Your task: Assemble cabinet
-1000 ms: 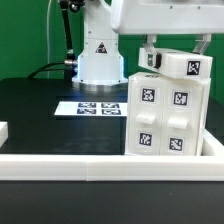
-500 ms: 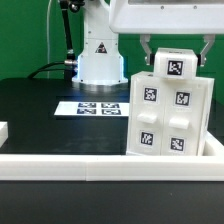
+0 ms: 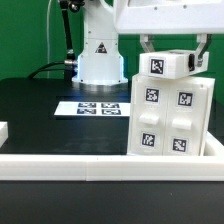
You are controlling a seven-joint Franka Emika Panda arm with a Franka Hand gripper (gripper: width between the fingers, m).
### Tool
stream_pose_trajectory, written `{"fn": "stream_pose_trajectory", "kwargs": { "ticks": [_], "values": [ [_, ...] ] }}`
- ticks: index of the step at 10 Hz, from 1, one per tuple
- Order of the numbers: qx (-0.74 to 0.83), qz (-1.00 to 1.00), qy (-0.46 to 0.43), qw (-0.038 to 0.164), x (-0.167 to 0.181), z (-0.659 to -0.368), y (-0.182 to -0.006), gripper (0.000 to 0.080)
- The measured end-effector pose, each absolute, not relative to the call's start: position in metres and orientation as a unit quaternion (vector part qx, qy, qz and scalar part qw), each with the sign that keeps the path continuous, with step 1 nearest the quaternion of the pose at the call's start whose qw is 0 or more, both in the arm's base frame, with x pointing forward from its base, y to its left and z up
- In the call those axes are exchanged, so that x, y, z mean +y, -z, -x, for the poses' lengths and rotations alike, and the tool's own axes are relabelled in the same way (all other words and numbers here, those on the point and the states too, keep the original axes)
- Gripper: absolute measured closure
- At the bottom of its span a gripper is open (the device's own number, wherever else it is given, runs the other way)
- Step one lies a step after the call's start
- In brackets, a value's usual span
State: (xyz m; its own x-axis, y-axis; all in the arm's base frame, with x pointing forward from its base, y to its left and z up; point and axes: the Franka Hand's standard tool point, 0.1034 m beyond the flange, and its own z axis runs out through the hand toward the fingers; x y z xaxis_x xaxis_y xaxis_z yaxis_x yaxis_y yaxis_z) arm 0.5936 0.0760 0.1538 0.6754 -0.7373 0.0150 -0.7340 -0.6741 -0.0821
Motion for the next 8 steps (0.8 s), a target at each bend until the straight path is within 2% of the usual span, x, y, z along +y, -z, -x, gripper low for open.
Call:
{"fn": "stream_pose_trajectory", "kwargs": {
  "ticks": [4, 8],
  "values": [
    [0.592, 0.804, 0.014, 0.055, 0.0769, -0.5974, -0.1541, 0.0238],
    [0.707, 0.704, -0.003, 0.068, 0.0798, -0.5982, -0.1549, 0.0238]
  ]
}}
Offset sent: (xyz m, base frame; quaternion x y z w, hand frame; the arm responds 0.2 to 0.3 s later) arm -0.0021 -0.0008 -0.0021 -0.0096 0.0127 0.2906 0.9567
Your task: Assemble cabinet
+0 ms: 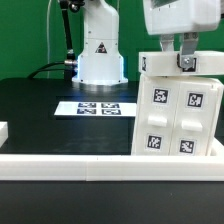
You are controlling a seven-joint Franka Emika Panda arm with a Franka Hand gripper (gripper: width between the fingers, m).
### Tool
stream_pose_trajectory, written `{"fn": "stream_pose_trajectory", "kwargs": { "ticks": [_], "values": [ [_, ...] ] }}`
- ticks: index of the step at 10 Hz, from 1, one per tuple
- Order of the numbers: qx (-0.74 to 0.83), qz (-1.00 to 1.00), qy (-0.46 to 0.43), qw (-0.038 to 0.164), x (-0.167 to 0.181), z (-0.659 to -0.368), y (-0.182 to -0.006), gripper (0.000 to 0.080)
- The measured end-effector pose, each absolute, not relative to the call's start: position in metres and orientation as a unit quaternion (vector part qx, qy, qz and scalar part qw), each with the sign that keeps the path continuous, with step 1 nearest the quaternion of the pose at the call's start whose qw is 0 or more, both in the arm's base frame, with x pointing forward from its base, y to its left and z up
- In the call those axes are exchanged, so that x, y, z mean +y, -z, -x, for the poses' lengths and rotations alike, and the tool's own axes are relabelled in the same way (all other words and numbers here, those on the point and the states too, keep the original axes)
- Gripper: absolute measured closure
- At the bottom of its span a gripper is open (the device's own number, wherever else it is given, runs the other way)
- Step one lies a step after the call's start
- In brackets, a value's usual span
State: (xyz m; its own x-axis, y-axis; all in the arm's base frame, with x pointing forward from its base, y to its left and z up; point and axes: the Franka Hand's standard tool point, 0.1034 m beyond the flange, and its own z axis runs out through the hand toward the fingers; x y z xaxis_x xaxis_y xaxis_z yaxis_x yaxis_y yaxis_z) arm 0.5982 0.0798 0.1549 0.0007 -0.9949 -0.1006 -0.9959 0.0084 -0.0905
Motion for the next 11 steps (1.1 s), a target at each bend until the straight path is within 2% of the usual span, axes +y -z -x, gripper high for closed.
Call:
{"fn": "stream_pose_trajectory", "kwargs": {
  "ticks": [3, 8, 9, 10, 11],
  "values": [
    [0.825, 0.56, -0.021, 0.076, 0.083, -0.599, -0.155, 0.0238],
    [0.846, 0.523, -0.038, 0.099, 0.096, -0.604, -0.16, 0.0238],
    [0.837, 0.537, -0.038, 0.102, 0.098, -0.604, -0.16, 0.0168],
    [0.834, 0.54, -0.039, 0.103, 0.099, -0.604, -0.16, 0.0168],
    [0.833, 0.542, -0.039, 0.104, 0.099, -0.604, -0.161, 0.0057]
  ]
}}
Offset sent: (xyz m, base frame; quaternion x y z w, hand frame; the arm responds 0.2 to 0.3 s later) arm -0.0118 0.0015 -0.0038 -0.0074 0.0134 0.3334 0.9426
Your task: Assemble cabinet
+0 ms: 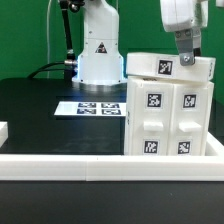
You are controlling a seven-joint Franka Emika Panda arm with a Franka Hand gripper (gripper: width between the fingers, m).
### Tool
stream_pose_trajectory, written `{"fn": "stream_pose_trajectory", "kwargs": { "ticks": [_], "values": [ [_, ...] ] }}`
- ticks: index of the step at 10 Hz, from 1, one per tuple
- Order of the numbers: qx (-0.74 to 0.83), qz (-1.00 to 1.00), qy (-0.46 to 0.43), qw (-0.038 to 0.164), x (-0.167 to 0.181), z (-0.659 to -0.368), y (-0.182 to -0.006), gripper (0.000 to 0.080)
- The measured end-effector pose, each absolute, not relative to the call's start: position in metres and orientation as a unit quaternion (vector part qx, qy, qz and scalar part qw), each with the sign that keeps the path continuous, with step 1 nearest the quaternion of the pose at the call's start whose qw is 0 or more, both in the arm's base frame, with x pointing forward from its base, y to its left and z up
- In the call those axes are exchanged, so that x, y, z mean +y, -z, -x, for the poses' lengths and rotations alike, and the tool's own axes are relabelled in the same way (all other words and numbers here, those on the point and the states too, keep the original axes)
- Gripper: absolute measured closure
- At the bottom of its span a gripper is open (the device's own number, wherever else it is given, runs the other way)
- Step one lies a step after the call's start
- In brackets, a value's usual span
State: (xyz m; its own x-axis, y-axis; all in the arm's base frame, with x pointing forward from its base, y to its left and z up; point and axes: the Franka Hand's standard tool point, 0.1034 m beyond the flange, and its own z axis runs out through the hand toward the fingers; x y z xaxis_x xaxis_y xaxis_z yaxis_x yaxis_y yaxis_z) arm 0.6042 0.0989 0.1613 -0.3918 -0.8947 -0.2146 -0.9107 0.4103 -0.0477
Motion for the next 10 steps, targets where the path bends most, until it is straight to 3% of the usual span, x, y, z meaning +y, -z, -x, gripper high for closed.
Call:
{"fn": "stream_pose_trajectory", "kwargs": {
  "ticks": [1, 4, 6, 10],
  "values": [
    [0.832, 0.544, -0.038, 0.105, 0.099, -0.605, -0.163, 0.001],
    [0.82, 0.557, -0.034, 0.126, 0.1, -0.61, -0.18, 0.0003],
    [0.81, 0.572, -0.033, 0.124, 0.101, -0.61, -0.177, 0.0002],
    [0.614, 0.784, -0.017, 0.085, 0.104, -0.608, -0.175, 0.0002]
  ]
}}
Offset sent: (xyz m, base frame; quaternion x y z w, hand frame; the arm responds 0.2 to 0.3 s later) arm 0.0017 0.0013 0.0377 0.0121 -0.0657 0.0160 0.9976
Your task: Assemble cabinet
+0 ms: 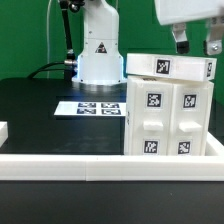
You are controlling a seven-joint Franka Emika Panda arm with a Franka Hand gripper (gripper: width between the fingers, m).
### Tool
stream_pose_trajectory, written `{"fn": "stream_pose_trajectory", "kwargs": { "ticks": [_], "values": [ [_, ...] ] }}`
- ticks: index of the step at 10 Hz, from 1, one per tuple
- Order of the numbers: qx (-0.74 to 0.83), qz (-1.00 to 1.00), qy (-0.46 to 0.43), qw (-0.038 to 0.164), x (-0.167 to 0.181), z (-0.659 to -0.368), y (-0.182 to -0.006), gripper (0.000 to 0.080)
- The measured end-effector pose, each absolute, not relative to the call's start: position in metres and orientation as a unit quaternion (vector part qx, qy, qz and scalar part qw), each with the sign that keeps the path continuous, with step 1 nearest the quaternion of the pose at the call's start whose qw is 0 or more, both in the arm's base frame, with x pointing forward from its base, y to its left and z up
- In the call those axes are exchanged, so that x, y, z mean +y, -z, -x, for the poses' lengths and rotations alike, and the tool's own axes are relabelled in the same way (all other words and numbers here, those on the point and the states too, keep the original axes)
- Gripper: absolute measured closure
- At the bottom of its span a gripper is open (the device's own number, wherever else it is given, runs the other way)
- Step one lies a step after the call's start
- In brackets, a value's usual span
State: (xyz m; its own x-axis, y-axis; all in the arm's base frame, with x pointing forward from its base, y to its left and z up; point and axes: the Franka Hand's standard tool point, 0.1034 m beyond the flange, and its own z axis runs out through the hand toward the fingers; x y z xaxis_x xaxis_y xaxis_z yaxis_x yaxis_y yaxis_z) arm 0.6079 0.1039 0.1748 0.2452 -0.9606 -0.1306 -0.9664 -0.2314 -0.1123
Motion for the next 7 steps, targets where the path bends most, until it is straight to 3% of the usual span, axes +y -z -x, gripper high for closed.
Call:
{"fn": "stream_pose_trajectory", "kwargs": {
  "ticks": [7],
  "values": [
    [0.252, 0.965, 0.001, 0.08, 0.105, -0.6132, -0.1782, 0.0002]
  ]
}}
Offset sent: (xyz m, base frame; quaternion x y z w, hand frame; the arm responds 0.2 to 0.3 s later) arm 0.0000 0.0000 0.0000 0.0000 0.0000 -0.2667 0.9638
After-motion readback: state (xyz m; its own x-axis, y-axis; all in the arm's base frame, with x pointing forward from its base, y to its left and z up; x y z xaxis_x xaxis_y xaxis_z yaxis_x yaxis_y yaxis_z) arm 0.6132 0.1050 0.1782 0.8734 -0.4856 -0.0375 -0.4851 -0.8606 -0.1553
